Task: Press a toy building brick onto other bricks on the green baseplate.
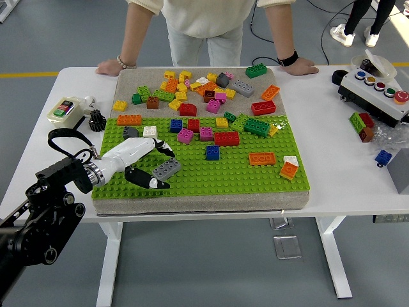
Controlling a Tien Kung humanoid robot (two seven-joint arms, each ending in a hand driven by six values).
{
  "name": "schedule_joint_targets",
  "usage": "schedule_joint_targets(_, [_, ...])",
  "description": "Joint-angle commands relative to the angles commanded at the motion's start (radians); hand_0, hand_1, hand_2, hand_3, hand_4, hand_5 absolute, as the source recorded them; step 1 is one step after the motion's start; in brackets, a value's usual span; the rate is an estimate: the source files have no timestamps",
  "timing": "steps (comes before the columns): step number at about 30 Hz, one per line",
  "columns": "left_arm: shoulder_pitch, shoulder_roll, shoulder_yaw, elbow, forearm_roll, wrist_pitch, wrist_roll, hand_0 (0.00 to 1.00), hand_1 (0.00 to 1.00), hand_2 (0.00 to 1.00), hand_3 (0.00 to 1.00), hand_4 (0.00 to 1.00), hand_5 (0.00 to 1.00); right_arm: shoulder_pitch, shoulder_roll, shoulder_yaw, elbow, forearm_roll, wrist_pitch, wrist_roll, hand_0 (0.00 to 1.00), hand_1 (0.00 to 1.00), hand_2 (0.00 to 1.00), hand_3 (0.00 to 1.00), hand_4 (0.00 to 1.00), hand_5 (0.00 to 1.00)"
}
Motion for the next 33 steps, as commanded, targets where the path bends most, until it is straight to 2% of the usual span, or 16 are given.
schedule_joint_targets(3, [-0.002,-0.004,0.001,0.015,0.000,0.047,-0.010,0.842,0.750,0.736,0.739,0.998,0.287,0.000,-0.001,-0.001,0.000,0.001,0.001,-0.001,0.739,0.660,0.707,0.586,0.911,0.503])
schedule_joint_targets(4, [-0.003,-0.005,0.001,0.018,0.000,0.054,-0.012,0.842,0.750,0.736,0.739,0.998,0.287,0.000,-0.001,-0.001,0.000,0.001,0.001,-0.001,0.739,0.660,0.707,0.586,0.911,0.503])
schedule_joint_targets(5, [-0.005,-0.007,0.001,0.024,0.000,0.068,-0.017,0.887,0.772,0.757,0.800,0.998,0.285,0.001,-0.001,-0.001,0.000,0.002,0.002,-0.001,0.739,0.660,0.707,0.585,0.911,0.503])
schedule_joint_targets(9, [-0.007,-0.013,-0.001,0.044,0.000,0.103,-0.028,0.887,0.772,0.757,0.800,0.998,0.285,0.002,0.000,-0.002,0.000,0.002,0.001,0.000,0.739,0.660,0.707,0.585,0.911,0.503])
schedule_joint_targets(18, [-0.004,-0.026,0.004,0.072,0.000,0.139,-0.034,0.913,0.782,0.771,0.812,0.998,0.268,0.002,-0.001,-0.004,0.000,0.003,0.002,-0.002,0.739,0.660,0.707,0.587,0.912,0.502])
schedule_joint_targets(33, [-0.005,-0.033,-0.003,0.124,0.000,0.203,-0.043,0.913,0.780,0.768,0.811,0.998,0.257,0.002,0.000,-0.007,0.000,0.003,-0.001,-0.006,0.740,0.660,0.707,0.585,0.911,0.503])
